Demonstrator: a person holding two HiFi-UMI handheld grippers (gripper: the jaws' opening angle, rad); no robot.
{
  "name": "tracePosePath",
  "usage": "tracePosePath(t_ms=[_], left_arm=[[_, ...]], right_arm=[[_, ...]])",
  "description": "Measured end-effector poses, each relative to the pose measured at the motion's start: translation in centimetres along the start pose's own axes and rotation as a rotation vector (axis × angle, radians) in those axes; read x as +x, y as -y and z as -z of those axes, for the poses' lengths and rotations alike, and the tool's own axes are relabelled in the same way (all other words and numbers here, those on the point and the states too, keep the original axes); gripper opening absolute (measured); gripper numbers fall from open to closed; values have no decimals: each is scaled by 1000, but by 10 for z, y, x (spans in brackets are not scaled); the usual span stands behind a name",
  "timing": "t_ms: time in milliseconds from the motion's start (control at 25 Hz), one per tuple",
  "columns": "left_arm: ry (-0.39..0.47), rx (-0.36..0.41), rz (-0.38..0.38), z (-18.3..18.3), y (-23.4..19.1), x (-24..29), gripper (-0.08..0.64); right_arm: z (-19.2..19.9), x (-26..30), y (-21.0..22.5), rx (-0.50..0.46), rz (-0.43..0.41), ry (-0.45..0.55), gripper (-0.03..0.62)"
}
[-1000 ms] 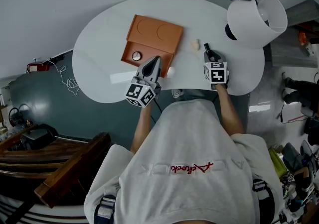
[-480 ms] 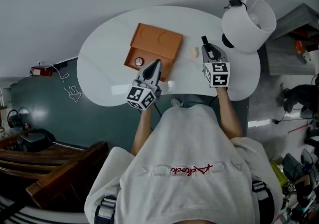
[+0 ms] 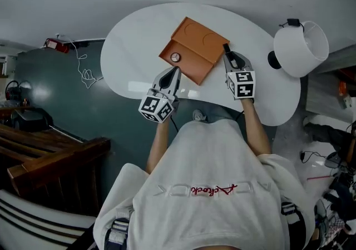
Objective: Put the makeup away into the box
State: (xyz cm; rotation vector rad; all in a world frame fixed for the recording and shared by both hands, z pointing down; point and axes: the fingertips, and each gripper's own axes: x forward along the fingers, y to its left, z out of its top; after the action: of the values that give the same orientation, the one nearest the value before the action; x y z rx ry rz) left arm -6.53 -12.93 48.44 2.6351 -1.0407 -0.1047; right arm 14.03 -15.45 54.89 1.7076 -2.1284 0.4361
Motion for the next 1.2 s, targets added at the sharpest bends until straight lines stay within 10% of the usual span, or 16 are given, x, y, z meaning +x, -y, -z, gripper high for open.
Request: tracePosePath(t_ms=[520, 1200], left_arm=[[104, -41, -403, -6, -64, -143, 11], [87, -117, -423, 16, -83, -136, 11]], right_arm=[[-17, 62, -170, -217, -396, -40, 109], [44, 92, -187, -291, -460, -274, 109]])
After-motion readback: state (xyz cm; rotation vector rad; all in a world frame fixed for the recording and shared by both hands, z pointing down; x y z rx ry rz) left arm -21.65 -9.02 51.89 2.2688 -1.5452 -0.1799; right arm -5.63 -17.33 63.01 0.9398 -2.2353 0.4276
